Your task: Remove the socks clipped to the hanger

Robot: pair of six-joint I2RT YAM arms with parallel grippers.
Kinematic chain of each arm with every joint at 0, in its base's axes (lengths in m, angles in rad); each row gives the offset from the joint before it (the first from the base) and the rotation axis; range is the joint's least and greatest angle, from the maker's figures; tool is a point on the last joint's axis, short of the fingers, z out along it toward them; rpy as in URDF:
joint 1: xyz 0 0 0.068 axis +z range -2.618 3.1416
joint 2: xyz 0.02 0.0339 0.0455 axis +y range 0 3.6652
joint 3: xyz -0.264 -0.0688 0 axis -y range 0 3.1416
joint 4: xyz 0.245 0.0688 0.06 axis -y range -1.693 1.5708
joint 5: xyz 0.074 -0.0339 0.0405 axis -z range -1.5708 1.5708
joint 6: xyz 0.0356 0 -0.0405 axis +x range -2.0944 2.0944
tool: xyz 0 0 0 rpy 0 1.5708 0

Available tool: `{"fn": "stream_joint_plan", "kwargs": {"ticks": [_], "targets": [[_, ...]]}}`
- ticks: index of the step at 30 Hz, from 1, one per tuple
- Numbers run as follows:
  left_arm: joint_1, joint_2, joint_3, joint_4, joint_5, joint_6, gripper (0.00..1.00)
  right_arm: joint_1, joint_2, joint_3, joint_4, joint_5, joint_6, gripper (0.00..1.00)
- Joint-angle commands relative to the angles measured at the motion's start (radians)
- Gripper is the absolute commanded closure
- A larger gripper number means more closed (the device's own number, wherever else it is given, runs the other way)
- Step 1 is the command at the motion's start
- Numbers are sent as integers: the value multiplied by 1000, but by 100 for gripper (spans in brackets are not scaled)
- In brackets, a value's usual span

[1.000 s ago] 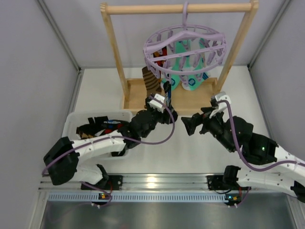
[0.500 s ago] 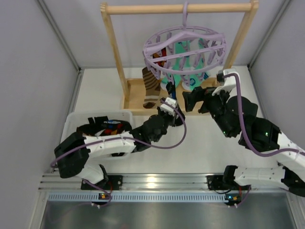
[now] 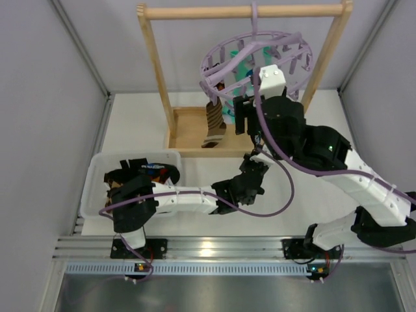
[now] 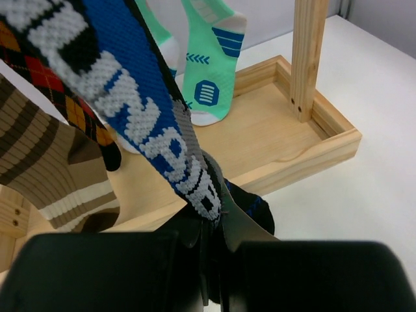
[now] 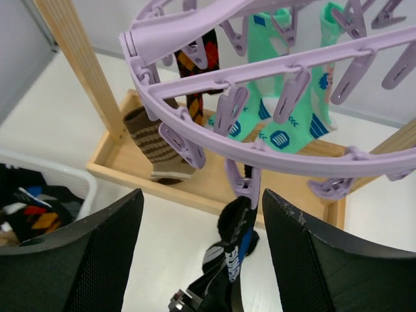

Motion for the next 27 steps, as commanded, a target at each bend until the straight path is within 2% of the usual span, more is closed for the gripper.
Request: {"fn": "stream_joint_plan", "kwargs": {"ticks": [1,10,22,27], "targets": [[-12,16,54,63,-51,48,100,-13,63,62,-132,64,-37,30],[-25,15,66,63,-54,64,100,-25,83,62,-163,141,-40,33],[-40,39,95,63,-60,76,100,-128,60,-4,-105,69,-58,37],[-49,45,109,65,-60,90,100,-150,84,-8,-80,81,-72,43]]}}
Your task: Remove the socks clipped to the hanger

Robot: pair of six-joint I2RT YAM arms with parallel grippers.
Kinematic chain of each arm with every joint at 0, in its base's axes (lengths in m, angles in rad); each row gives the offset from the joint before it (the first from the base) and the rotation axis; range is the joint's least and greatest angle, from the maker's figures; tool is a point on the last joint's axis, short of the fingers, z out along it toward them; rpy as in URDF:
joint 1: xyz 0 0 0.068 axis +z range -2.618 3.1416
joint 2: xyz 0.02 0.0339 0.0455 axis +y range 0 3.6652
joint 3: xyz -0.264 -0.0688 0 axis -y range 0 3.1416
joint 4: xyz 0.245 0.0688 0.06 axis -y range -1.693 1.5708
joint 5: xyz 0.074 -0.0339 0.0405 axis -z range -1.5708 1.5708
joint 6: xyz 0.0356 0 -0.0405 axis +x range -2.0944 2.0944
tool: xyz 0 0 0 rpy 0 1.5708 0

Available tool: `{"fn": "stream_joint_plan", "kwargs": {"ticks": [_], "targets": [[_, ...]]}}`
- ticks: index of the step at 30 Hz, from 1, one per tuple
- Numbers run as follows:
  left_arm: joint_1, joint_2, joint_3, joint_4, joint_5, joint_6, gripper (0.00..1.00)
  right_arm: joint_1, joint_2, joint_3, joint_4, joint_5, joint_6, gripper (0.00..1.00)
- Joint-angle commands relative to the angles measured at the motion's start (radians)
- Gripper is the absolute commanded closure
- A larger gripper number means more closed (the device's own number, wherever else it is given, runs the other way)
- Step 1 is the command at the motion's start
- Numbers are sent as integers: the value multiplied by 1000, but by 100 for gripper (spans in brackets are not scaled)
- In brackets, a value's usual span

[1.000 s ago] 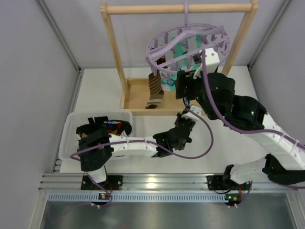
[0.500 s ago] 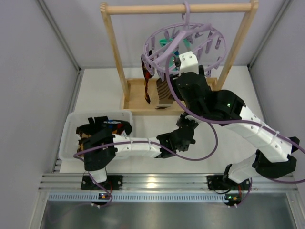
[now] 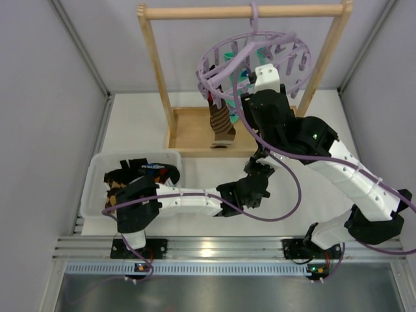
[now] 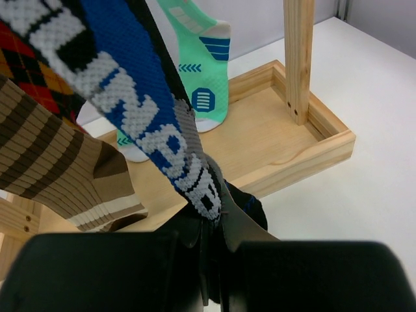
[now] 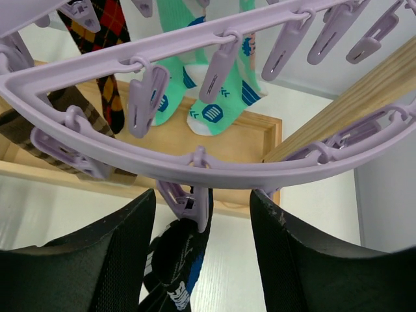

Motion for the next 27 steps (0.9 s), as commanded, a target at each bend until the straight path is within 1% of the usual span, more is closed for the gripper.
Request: {"fn": "stream_joint_plan", "kwargs": {"ticks": [1,4,12,16,19,21,22,26,27], "targets": [[-13,2,43,67,-12,19,100,-19,1,-9,60,11,-27,43],[-17,2,44,67,-12,25,100,-21,10,-6,82,43,-42,46],[-20,13,56,63,-26,38,100,-19,46,11,97,19,-34,49],[-22,10,58,65,-24,40,100,-21,47,-4,121,40,-40,51],[-23,12,55,63,-29,43,100,-16,49,0,137,76,-50,57],[-23,12,53,64,-29,43,100,-16,50,3,143,96,-54,58],[-23,15,55,63,-30,43,100,-13,50,2,151,97,-57,58],[-23,21,60,65,-30,43,100,-1,49,-12,161,96,-68,45],[-23,22,61,65,-29,43,100,-1,49,-14,157,96,-68,45]]}}
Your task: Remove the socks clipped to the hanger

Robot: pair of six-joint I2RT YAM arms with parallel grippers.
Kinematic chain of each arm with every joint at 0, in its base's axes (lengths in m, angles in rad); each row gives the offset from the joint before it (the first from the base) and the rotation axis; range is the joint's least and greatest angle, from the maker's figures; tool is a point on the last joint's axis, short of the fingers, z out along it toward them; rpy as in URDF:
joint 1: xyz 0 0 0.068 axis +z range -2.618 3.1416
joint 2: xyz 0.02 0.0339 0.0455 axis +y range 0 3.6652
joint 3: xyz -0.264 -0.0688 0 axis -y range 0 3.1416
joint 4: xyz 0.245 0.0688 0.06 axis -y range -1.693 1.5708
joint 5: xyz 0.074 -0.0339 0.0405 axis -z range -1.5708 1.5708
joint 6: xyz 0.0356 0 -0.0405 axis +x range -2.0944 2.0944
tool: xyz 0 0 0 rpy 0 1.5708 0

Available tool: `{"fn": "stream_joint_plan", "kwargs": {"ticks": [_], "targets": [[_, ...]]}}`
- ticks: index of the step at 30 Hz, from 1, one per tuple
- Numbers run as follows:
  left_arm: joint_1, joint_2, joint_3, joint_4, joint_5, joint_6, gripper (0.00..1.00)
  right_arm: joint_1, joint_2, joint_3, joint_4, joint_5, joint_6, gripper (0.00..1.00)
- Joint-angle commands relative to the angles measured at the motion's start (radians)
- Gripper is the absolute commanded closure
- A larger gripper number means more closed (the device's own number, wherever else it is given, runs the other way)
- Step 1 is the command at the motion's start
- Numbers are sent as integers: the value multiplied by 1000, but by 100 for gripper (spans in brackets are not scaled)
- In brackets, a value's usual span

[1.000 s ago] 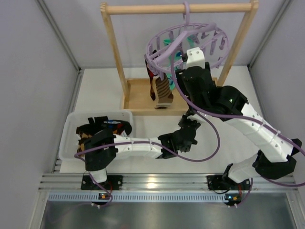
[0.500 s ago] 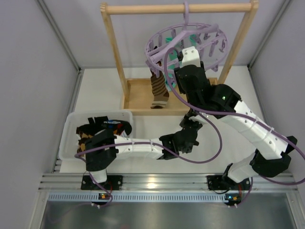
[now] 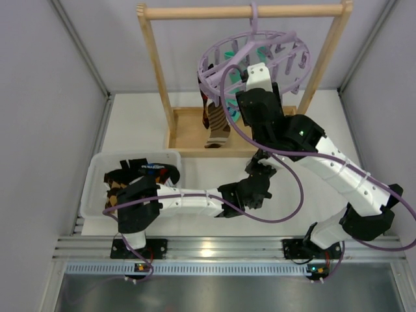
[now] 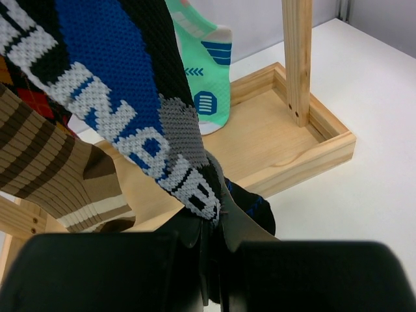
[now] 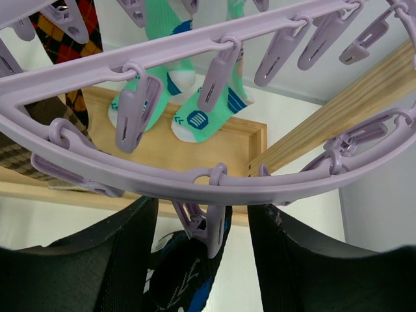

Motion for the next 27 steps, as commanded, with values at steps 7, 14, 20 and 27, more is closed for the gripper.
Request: {"fn": "stream_joint_plan", "kwargs": {"ticks": [7,14,20,27], "targets": [[-9,28,60,61,-15,22,100,41,-10,-33,100,62,-12,46],[-12,22,59,62,-7,16,100,44,-3,-87,215,215,-116,40],[-12,15,56,61,-1,20,100,67,-35,-182,345,254,-179,47],[-15,17,51,61,1,20,100,72,-14,-168,379,275,-222,57]]}}
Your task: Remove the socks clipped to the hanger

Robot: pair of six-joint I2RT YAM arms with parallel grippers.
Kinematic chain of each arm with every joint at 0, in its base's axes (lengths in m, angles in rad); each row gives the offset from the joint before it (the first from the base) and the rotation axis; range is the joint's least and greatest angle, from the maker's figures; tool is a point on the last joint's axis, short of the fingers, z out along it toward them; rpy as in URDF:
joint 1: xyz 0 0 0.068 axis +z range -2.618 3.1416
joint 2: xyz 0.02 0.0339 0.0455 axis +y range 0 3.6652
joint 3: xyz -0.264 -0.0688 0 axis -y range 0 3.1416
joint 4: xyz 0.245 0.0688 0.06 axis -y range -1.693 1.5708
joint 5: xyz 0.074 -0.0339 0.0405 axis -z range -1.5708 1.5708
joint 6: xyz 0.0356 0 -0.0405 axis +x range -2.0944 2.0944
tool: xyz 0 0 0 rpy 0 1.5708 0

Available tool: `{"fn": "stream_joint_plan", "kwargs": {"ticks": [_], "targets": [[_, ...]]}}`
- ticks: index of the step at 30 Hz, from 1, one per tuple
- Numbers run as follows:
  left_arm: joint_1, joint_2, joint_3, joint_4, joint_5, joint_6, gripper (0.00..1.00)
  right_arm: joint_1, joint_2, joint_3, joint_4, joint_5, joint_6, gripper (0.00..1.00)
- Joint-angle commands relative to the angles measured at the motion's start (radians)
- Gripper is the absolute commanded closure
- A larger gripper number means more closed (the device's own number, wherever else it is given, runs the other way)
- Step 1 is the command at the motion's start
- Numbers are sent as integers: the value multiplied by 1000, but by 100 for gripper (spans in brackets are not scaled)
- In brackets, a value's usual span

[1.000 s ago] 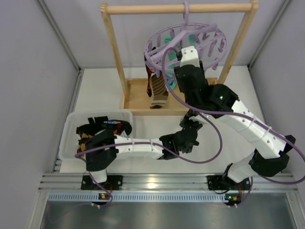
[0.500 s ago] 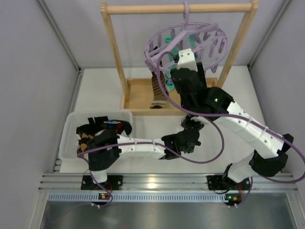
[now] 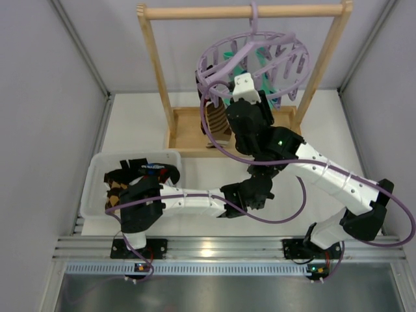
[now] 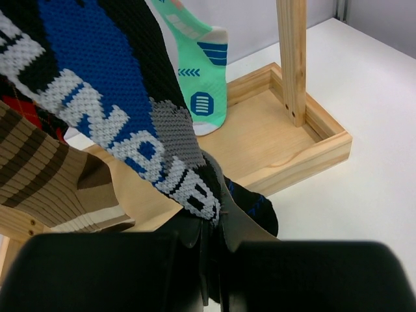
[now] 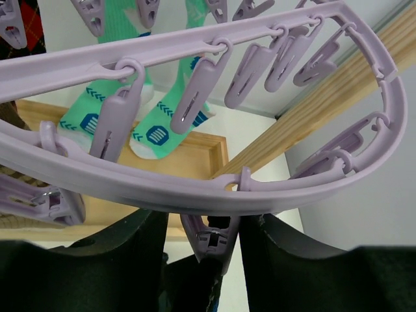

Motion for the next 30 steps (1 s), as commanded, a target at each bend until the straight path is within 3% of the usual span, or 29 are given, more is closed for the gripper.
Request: {"fn": "stream_joint_plan", "kwargs": {"ticks": [1,6,8,10,13,20,23,26,30], "targets": [[-10,-9,27,61,2,11,100,14,-11,32,85,44,-48,57],[-10,-6,16,61,6,-1,100,17,-14,24,105,58,-71,56],[-10,-6,4,61,8,-8,100,17,-16,25,108,59,-76,64],[-10,-10,-8,61,15,-24,100,17,-20,27,112,58,-82,84],[-10,-14,-14,59,16,-30,100,17,-27,30,109,56,-77,94],[10,-93,-161,46,14,-174,100,19,-69,-4,94,21,-38,96],[24,-164,-214,-6,-10,-225,100,16,-94,-22,91,-19,-18,87],[26,-262,-272,-62,-24,-287,100,2,-123,-42,65,-94,30,69],[38,-388,-300,-271,-46,-360,100,-36,-177,-80,16,-218,136,50]]}}
